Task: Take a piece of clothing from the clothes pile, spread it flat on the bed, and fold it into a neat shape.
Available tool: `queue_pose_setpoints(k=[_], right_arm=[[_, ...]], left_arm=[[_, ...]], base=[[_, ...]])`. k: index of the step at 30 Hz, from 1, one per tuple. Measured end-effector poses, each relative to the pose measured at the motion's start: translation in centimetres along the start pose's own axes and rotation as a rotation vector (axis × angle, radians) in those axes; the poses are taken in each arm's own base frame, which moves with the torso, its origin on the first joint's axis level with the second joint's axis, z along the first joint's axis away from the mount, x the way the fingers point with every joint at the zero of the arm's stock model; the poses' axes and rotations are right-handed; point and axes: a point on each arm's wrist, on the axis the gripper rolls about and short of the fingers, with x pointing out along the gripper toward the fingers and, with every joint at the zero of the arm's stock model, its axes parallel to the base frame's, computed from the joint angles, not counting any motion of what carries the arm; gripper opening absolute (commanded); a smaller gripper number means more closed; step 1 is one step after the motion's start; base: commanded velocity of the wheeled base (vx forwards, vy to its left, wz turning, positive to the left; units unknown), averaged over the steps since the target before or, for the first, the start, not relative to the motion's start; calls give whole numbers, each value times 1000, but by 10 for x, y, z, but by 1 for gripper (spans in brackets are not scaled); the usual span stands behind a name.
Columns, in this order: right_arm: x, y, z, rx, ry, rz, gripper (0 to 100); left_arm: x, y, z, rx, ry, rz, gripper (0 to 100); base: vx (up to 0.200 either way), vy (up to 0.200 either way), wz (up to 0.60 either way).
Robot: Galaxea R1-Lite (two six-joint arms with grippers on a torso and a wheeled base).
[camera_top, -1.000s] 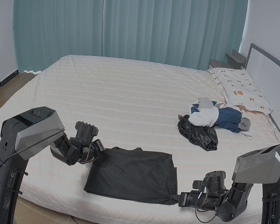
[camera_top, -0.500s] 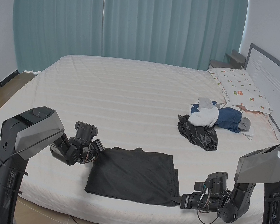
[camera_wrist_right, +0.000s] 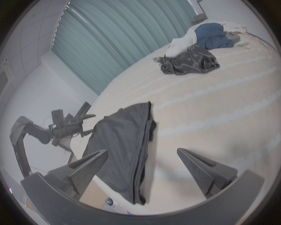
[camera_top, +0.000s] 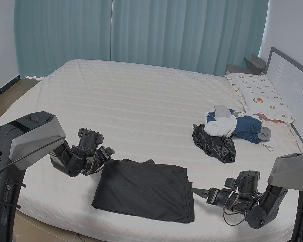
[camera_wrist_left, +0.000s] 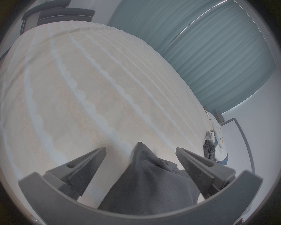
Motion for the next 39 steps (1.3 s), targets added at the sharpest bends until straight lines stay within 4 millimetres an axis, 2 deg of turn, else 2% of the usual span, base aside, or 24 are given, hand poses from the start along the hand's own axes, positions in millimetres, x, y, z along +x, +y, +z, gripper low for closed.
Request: queue_pose_setpoints(k=[4, 12, 17, 23, 24, 31, 39], right_arm=[[15, 3, 18, 7, -44, -5, 100], [62, 20, 46, 78, -51, -3, 100], [91, 25, 42, 109, -37, -8, 100], [108, 23, 36, 111, -30, -8, 100], [110, 22, 36, 112, -27, -10, 0], [119, 19, 34, 119, -23, -36, 0], [121, 17, 40, 131, -53, -41, 0]], left_arm=[[-7, -1, 3, -14, -2, -12, 100], [-13, -2, 7, -22, -6, -23, 100], [-15, -2, 7, -22, -5, -26, 100], [-15, -3, 7, -22, -6, -26, 100], [-15, -3, 7, -22, -6, -26, 100], [-15, -3, 6, -19, -5, -28, 100], [-15, -4, 6, -15, -5, -30, 100]], base=[[100, 0, 0], [0, 0, 0], [0, 0, 0], [0, 0, 0], [0, 0, 0], [0, 0, 0], [0, 0, 0]])
